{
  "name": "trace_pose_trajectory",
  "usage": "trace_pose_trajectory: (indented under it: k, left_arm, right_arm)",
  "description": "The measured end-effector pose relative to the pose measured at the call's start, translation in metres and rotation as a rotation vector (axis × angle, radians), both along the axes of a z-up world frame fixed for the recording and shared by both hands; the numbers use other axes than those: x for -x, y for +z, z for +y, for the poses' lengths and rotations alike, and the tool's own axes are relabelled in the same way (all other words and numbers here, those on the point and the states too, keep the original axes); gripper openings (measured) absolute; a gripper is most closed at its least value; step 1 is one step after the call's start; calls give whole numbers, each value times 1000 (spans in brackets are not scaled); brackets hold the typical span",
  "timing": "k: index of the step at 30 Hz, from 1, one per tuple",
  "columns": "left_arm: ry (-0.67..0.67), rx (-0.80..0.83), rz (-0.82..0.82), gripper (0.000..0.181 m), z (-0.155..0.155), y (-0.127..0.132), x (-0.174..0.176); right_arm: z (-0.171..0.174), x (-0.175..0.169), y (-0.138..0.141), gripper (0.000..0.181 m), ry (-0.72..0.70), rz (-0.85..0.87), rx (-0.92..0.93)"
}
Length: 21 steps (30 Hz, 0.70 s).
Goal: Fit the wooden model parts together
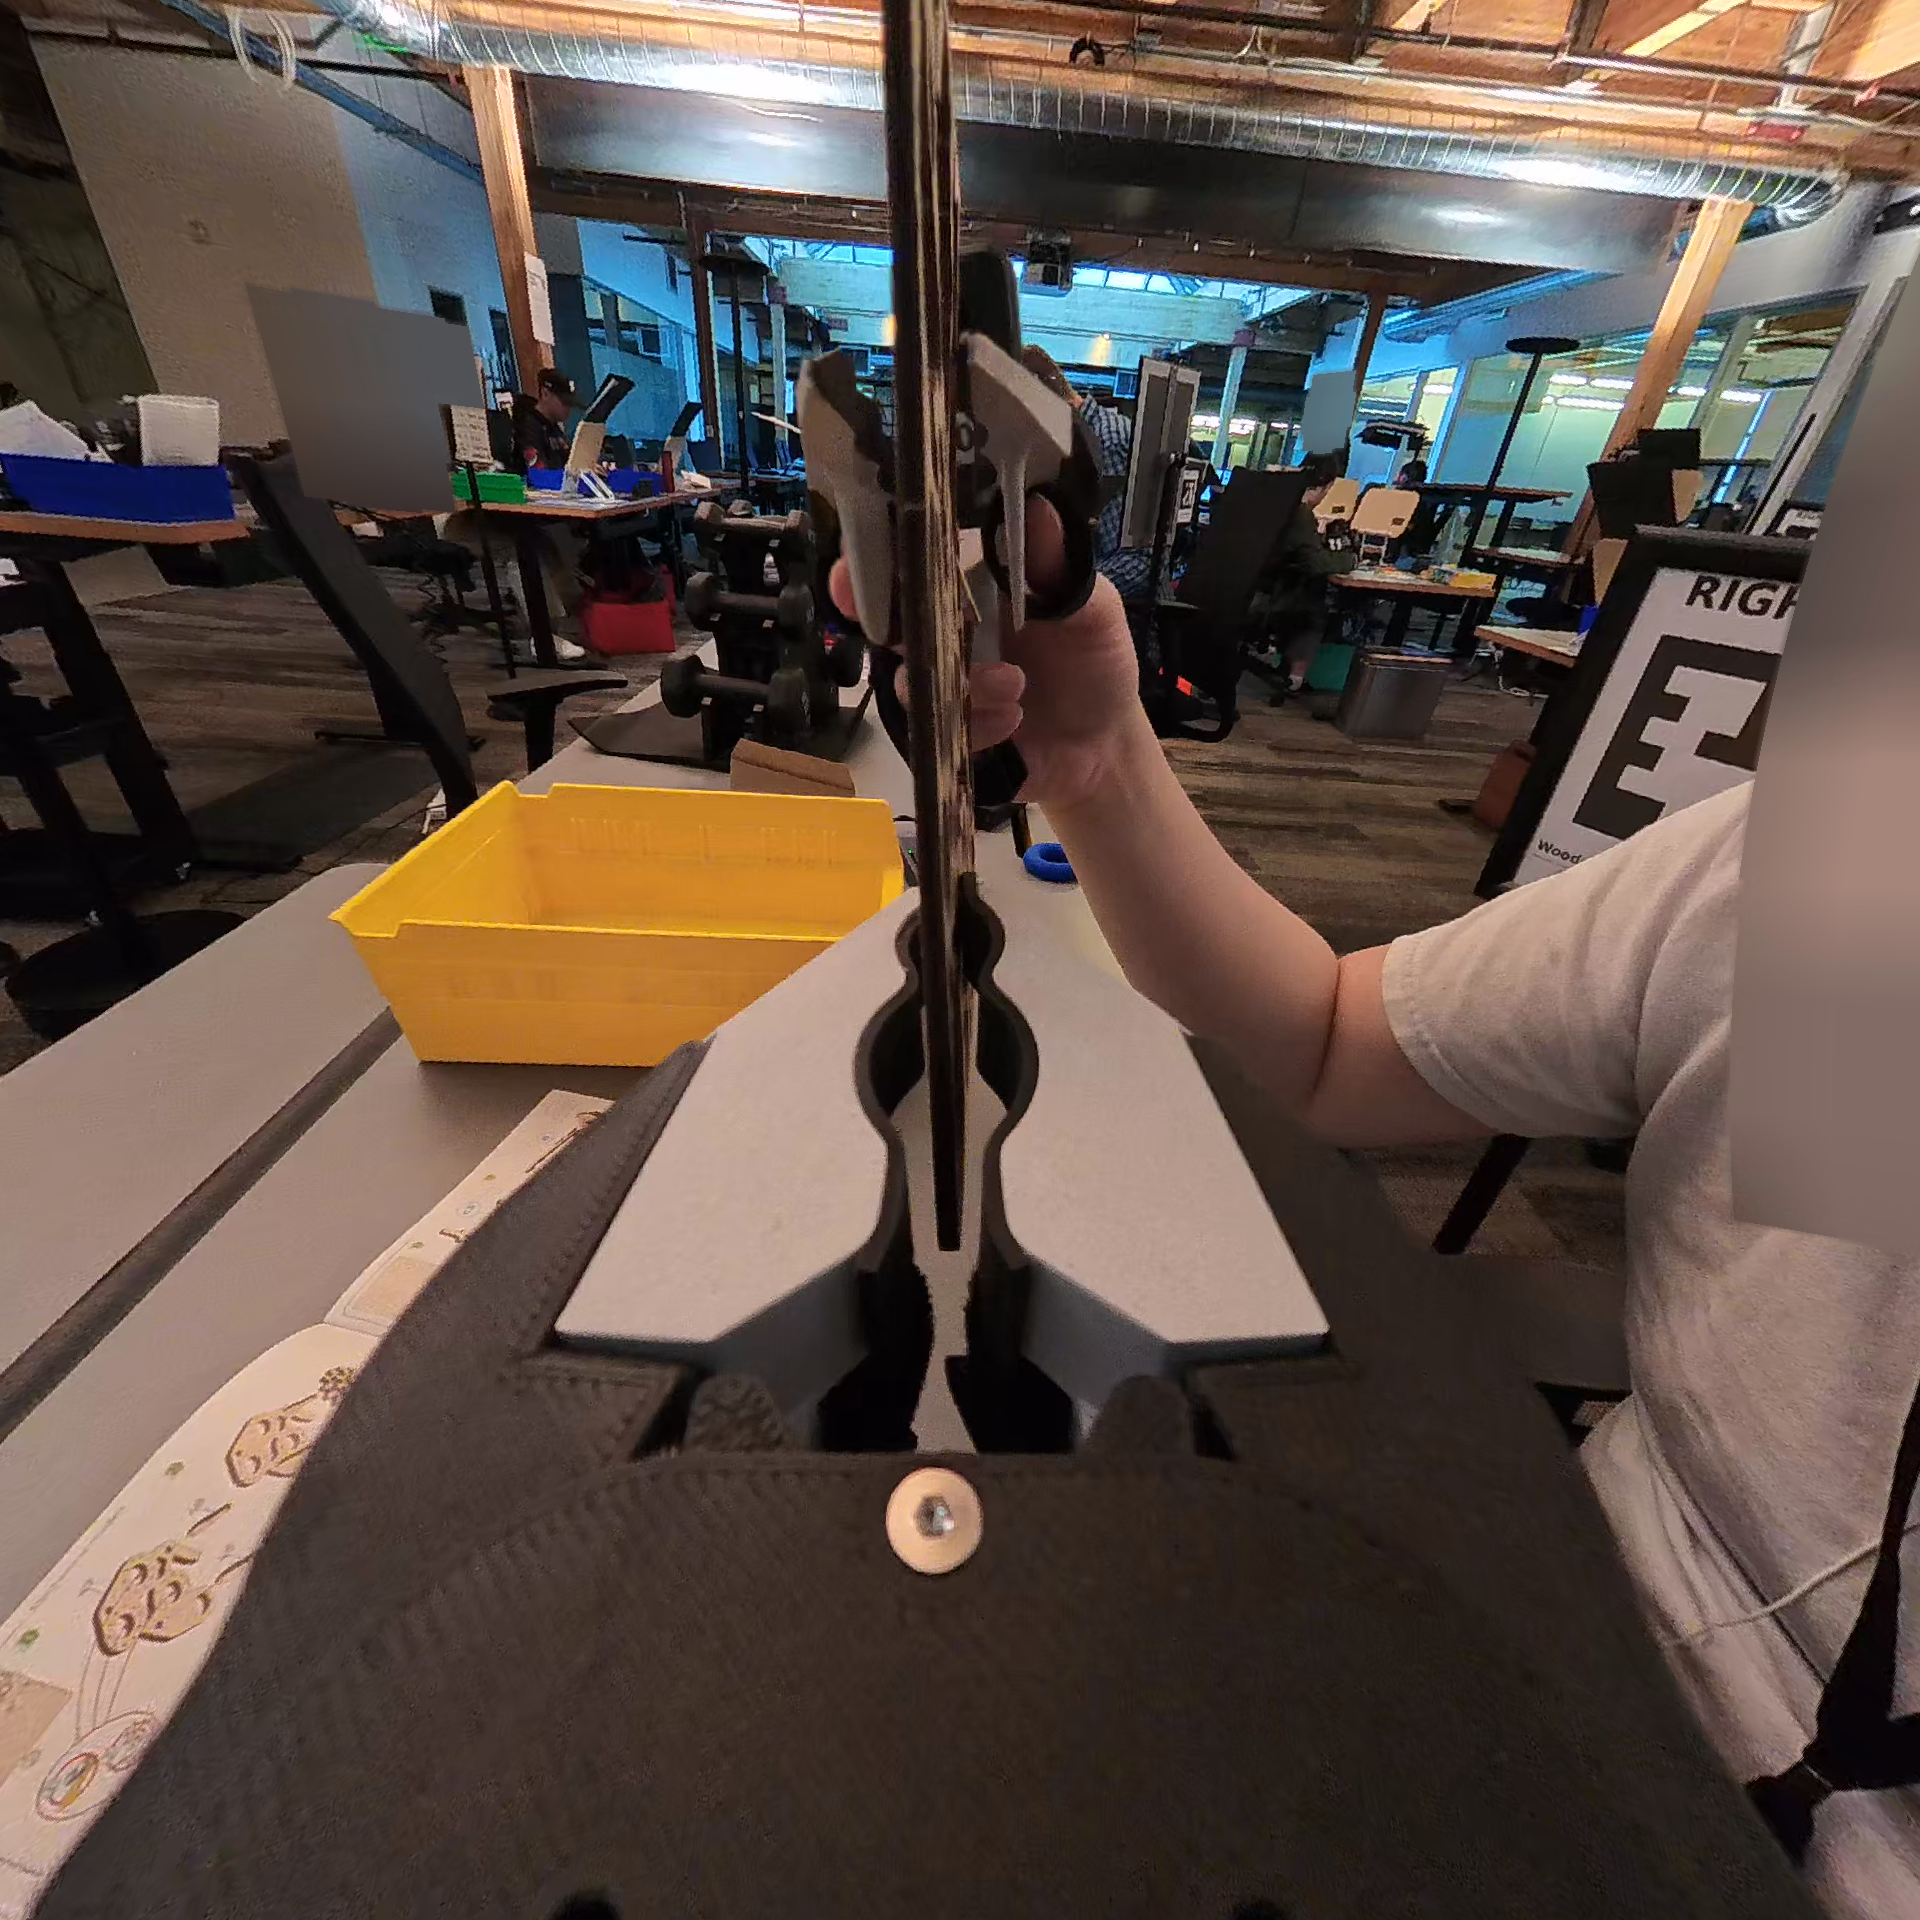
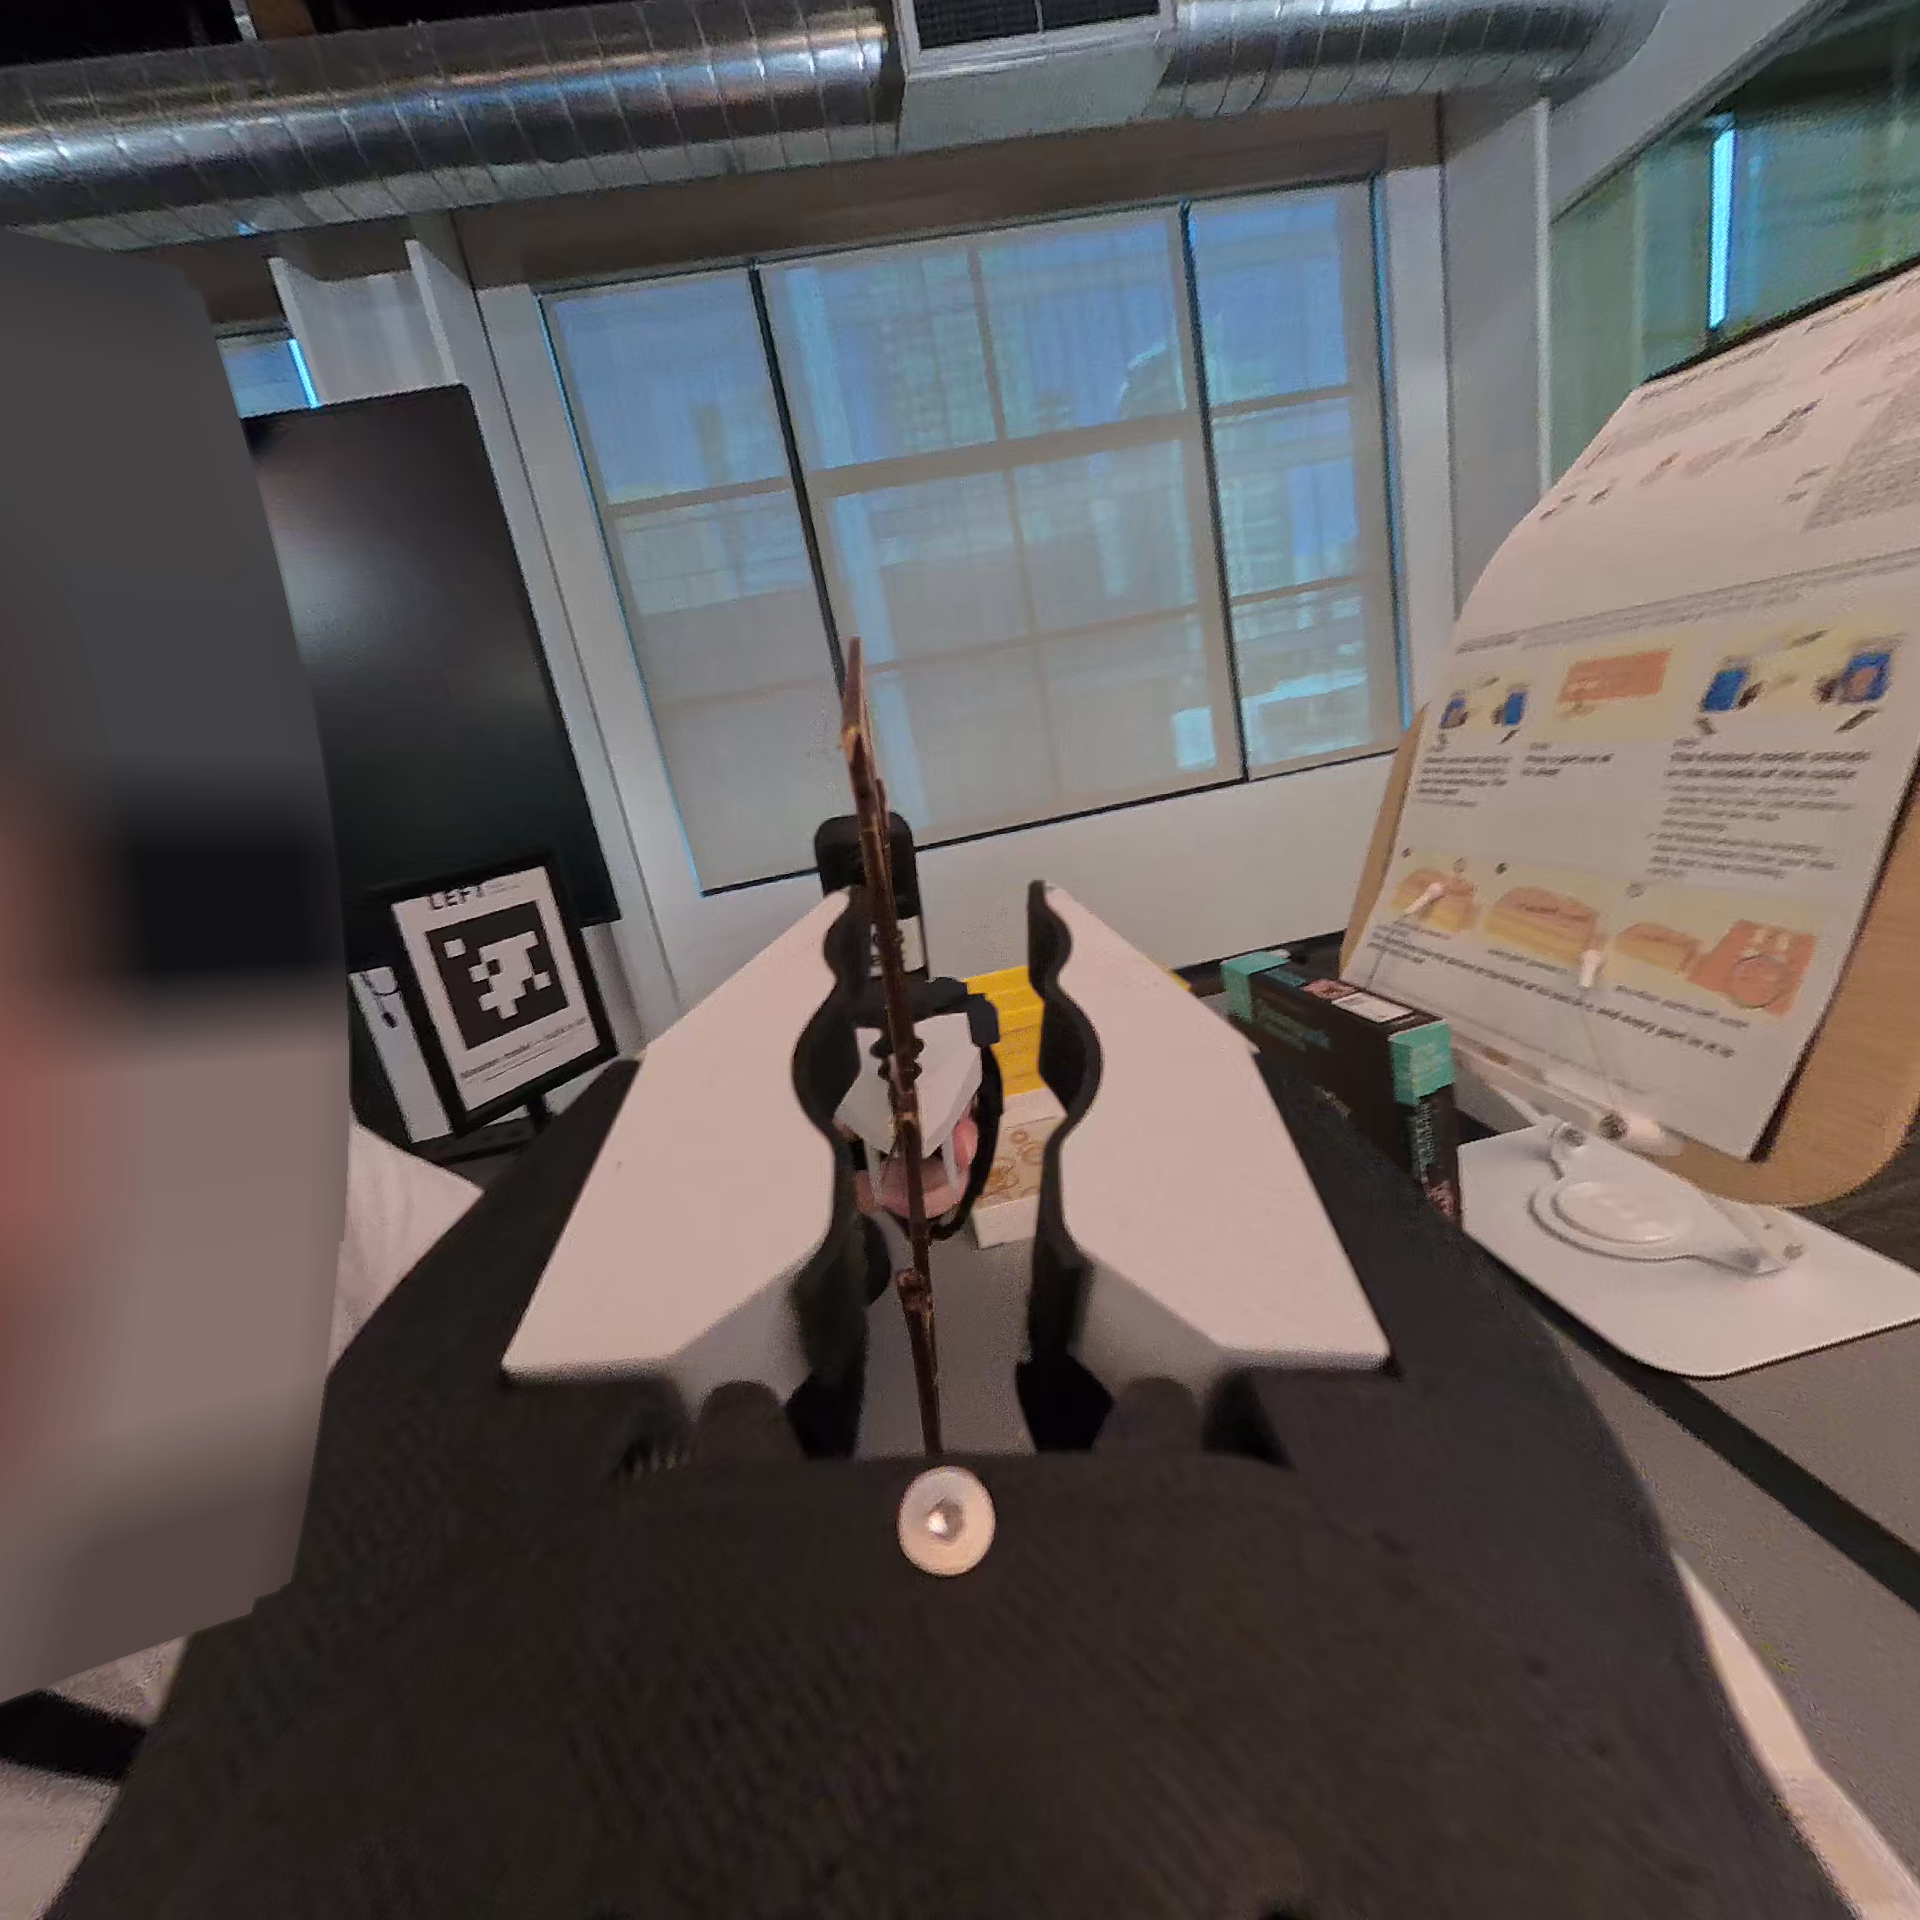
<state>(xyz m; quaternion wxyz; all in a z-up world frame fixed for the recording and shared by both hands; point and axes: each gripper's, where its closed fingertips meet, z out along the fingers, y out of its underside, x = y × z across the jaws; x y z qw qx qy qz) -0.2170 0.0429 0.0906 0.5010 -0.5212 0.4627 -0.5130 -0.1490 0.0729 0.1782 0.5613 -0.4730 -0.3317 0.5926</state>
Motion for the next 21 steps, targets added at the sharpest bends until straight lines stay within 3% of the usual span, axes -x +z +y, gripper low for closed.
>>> trace_pose_trajectory:
  k: [8,15,21]
  left_arm:
    - [92,7,-72,1,11,22,23]
    - [128,20,-143,0,11,45,50]
    - [152,25,-160,0,12,49,55]
  right_arm:
    - [-1,-9,7,34,-5,52,-49]
    - [-6,12,-9,46,52,-16,-110]
    - [-1,33,-30,42,74,-103,-76]
